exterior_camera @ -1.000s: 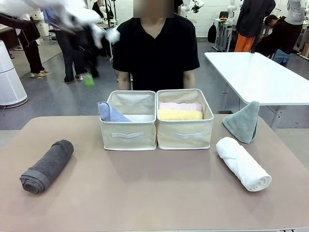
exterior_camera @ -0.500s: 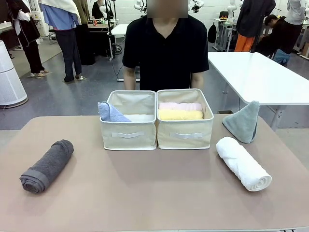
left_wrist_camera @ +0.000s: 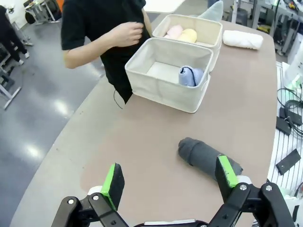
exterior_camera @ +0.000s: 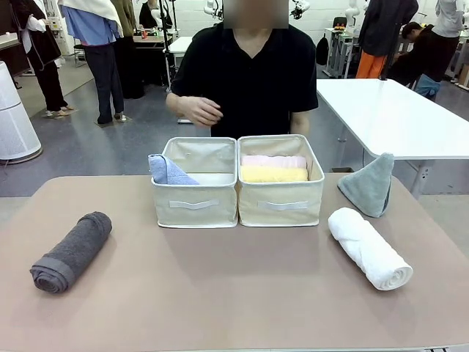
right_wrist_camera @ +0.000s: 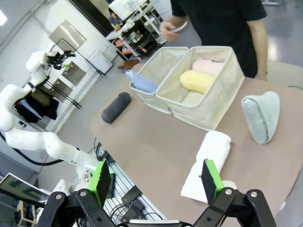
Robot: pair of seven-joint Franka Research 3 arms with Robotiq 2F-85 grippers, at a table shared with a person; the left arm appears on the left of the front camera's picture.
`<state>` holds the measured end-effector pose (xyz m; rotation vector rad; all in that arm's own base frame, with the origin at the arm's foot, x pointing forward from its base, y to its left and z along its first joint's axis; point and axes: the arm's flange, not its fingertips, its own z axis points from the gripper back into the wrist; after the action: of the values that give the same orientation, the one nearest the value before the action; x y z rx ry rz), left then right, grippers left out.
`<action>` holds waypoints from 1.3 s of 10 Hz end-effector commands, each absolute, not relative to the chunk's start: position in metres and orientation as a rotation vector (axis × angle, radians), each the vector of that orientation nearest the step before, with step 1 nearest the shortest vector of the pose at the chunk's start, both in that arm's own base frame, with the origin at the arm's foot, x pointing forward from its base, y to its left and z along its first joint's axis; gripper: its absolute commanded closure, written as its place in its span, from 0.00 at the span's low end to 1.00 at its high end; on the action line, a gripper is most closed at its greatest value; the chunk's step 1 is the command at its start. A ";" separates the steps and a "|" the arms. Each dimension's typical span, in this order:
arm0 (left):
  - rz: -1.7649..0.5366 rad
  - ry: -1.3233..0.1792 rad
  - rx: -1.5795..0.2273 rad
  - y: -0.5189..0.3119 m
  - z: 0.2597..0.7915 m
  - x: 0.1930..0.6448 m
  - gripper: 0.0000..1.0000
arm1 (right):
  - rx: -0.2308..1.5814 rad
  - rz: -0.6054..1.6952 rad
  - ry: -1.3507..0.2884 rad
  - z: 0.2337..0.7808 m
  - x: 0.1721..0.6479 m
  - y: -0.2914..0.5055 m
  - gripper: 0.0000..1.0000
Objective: Sort the towels based on their folding style.
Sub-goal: Pick up one triangle-folded towel and place it in the left Fabric basket, then pick up another triangle-folded towel from the table and place it in the left Fabric basket.
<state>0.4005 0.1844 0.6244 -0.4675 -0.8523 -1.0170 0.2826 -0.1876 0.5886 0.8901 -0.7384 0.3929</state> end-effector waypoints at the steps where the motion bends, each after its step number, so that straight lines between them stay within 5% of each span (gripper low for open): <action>1: -1.020 -0.921 -0.513 0.191 0.619 0.396 0.00 | 0.896 0.396 -0.733 0.589 0.282 -0.187 0.00; 4: -1.096 -0.790 -0.585 0.186 0.631 0.399 0.00 | 0.896 0.396 -0.733 0.589 0.282 -0.187 0.00; 13: -1.023 -0.855 -0.531 0.189 0.619 0.394 0.00 | 0.896 0.396 -0.733 0.589 0.282 -0.187 0.00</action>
<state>0.3942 0.1921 0.6222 -0.5422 -0.8398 -1.0305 0.2826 -0.1876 0.5886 0.8901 -0.7384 0.3930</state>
